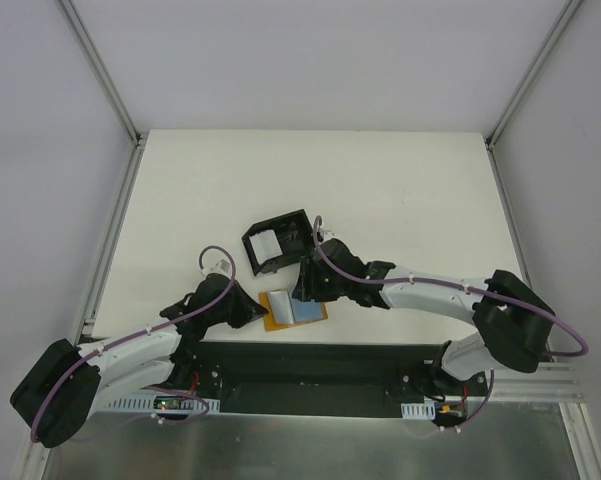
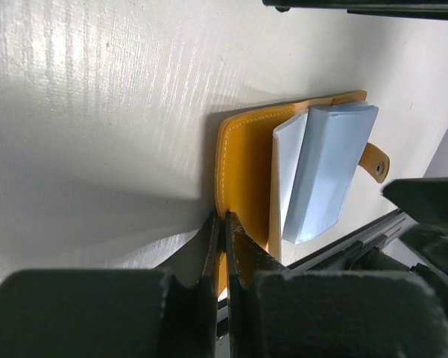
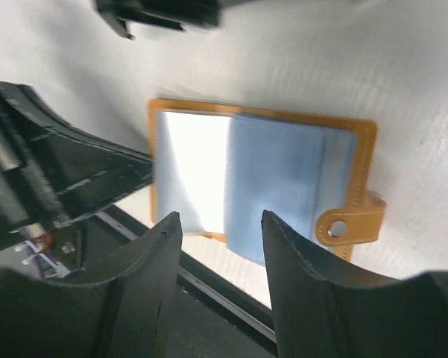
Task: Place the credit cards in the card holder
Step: Turn over the card slot in the card holder.
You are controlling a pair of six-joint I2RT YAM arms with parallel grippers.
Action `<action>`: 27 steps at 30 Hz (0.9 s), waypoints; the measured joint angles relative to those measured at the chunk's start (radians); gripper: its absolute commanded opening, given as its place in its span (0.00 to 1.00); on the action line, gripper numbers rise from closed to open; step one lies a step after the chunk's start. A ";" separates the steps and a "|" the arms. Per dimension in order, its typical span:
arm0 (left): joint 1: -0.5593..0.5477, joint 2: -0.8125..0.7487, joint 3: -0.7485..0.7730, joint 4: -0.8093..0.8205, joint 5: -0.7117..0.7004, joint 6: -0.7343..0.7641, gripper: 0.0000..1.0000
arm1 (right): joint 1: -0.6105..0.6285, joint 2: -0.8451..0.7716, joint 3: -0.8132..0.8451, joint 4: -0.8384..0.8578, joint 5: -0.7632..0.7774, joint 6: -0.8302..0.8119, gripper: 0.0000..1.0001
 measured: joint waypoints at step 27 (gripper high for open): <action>0.003 0.008 -0.005 0.014 0.000 0.024 0.00 | 0.034 0.224 0.089 0.113 -0.224 0.014 0.52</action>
